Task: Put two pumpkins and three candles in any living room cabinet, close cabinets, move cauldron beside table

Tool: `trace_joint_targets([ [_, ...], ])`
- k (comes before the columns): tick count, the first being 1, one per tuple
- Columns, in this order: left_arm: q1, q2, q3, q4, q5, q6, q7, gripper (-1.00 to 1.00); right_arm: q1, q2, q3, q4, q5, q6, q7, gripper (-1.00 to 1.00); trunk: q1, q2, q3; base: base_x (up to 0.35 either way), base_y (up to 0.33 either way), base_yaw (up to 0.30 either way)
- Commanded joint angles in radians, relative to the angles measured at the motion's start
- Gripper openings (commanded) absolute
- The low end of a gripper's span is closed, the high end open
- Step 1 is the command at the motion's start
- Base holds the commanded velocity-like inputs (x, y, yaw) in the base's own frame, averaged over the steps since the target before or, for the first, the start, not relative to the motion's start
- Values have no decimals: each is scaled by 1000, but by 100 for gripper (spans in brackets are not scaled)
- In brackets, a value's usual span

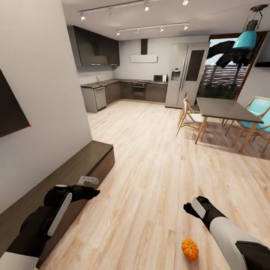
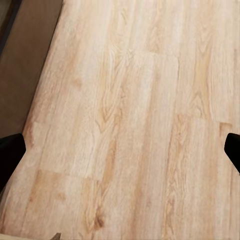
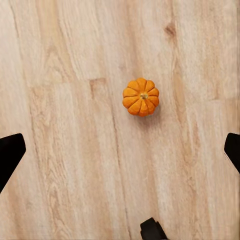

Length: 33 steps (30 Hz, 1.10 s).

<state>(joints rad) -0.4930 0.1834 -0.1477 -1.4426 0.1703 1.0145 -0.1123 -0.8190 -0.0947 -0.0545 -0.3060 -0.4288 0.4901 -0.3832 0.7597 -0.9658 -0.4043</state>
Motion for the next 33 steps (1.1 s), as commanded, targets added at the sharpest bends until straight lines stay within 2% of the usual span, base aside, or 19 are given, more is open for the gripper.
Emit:
trace_joint_targets([
  [1, -1, 1, -1, -1, 3, 4, 1, 100, 0, -3, -2, -2, -7, 4, -6, 100, 1, -1, -1, 228, -182, 0],
  [7, -1, 1, -1, -1, 3, 4, 2, 100, 0, -19, -3, 3, -8, 3, -7, 100, 1, -1, -1, 223, -187, 0],
  [12, 0, 1, -1, -1, 3, 5, 1, 100, 0, -21, -4, 16, -9, 2, -7, 100, 1, -1, -1, 141, -122, 0],
  [33, 1, 1, 1, -11, 6, 6, 8, 100, 0, -16, -4, 21, -10, 2, -5, 100, 4, -8, -4, 8, -7, 0],
])
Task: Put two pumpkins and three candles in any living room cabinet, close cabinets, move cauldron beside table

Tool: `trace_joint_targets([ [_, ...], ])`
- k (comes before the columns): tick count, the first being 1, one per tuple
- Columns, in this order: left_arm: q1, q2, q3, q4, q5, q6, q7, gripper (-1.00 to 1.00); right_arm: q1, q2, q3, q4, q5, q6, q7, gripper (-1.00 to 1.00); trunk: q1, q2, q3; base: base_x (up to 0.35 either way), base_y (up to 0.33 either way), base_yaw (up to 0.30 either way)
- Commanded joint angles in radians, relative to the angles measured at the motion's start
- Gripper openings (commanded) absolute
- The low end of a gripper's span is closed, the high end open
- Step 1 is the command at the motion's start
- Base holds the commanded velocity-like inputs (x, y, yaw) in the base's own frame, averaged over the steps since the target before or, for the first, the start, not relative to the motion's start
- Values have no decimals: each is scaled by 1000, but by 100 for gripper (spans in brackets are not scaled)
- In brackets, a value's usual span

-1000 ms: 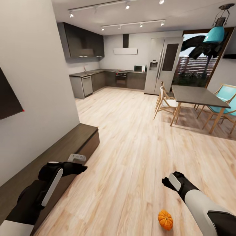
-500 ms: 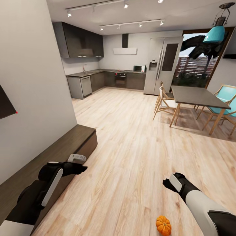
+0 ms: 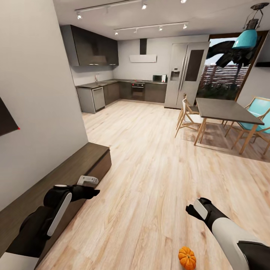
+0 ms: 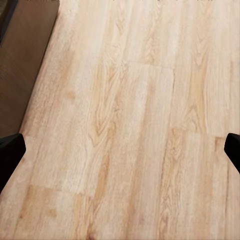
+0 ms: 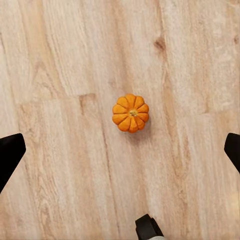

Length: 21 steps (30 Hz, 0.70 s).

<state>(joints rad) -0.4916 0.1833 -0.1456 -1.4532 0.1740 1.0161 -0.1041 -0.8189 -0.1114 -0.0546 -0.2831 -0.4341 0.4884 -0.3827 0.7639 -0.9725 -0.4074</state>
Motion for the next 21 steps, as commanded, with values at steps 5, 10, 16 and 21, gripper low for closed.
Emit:
trace_joint_targets([
  [5, -1, 0, -1, -3, 2, 6, -1, 100, 0, 2, -2, -2, -5, 4, -5, 100, 19, -36, -17, 0, 0, 0],
  [10, -1, -2, -2, -4, 3, 9, -2, 100, 0, 3, 0, -3, -5, 5, -2, 100, 39, -71, -33, 0, 0, 0],
  [16, -1, -8, -2, -5, 4, 15, -3, 100, 0, 6, 2, -5, -5, 6, 3, 100, 62, -113, -51, 0, 0, 0],
  [21, -1, -12, -2, -7, 4, 17, -3, 100, 0, 5, 4, -12, -4, 7, 5, 100, 81, -148, -67, 0, 0, 0],
])
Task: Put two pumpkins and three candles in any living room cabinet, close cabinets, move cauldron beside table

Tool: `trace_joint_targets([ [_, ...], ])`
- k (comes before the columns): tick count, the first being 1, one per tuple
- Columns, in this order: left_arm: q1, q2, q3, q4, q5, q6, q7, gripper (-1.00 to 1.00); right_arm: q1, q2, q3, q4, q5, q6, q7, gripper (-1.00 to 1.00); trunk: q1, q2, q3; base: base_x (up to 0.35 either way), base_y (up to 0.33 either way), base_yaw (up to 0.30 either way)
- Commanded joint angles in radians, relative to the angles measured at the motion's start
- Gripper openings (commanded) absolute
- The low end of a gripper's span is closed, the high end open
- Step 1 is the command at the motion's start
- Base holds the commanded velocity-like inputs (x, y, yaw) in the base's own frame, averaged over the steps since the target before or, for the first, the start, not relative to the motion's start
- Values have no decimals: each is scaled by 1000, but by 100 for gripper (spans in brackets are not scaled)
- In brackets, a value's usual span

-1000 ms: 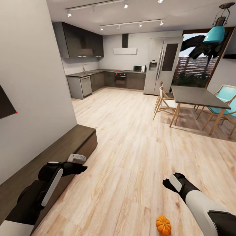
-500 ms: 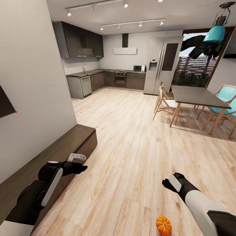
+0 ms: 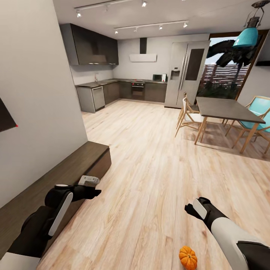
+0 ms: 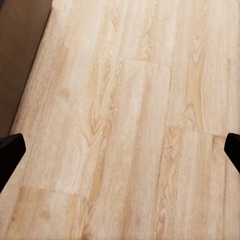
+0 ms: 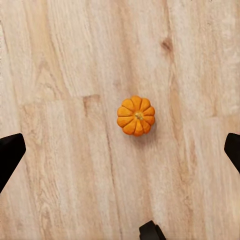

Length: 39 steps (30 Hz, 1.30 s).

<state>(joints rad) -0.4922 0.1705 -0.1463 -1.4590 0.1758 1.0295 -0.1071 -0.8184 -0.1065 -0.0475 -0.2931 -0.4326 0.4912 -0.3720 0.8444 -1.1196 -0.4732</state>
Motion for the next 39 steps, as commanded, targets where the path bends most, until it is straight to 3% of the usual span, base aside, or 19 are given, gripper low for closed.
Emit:
trace_joint_targets([
  [1, -1, 1, -1, -1, 2, 4, 0, 100, 0, 1, -2, -4, -4, 4, -5, 100, 4, -8, -4, 0, 0, 0],
  [15, 0, 0, -1, 0, 2, 3, 0, 100, 1, 10, 8, -9, -1, 6, -6, 100, 58, -106, -48, 0, 0, 0],
  [23, 0, -1, -1, 2, 1, 0, 0, 100, 1, 42, 10, -17, 1, 7, -6, 100, 88, -162, -73, 0, 0, 0],
  [39, 0, -2, -1, 2, 1, -3, 0, 100, 2, 43, 9, -23, 6, 5, -7, 100, 150, -274, -123, 0, 0, 0],
])
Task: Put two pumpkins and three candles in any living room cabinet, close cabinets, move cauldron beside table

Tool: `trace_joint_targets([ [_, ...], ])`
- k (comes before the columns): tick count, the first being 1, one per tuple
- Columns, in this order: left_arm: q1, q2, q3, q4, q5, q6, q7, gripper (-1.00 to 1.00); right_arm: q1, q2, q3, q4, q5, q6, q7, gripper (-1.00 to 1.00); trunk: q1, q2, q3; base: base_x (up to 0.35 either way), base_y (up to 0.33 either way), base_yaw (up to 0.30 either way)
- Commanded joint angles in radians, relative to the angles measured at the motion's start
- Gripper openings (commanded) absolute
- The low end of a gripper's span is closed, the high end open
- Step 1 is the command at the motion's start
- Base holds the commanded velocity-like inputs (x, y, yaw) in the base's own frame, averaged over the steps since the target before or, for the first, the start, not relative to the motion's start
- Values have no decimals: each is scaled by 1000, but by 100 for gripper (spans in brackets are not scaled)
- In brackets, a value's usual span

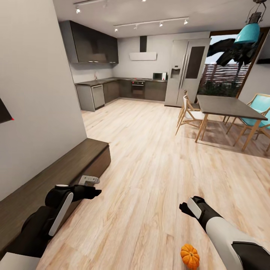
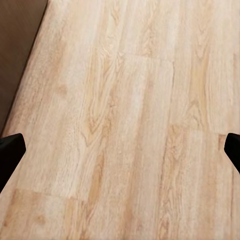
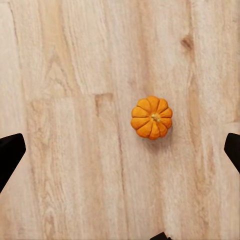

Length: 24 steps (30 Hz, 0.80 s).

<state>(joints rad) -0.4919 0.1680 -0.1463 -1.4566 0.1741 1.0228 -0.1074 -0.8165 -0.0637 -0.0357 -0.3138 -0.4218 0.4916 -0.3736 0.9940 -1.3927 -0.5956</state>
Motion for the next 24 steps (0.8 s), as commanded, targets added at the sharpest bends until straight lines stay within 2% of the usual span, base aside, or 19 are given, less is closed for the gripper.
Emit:
trace_joint_targets([
  [1, -1, 1, -1, 0, 2, 4, 0, 100, 0, 0, -3, -2, -4, 4, -7, 100, 4, -8, -4, 0, 0, 0],
  [24, -1, 1, -1, -1, 2, 2, 0, 100, 0, 1, -7, 12, -4, 2, -19, 100, 92, -169, -76, 0, 0, 0],
])
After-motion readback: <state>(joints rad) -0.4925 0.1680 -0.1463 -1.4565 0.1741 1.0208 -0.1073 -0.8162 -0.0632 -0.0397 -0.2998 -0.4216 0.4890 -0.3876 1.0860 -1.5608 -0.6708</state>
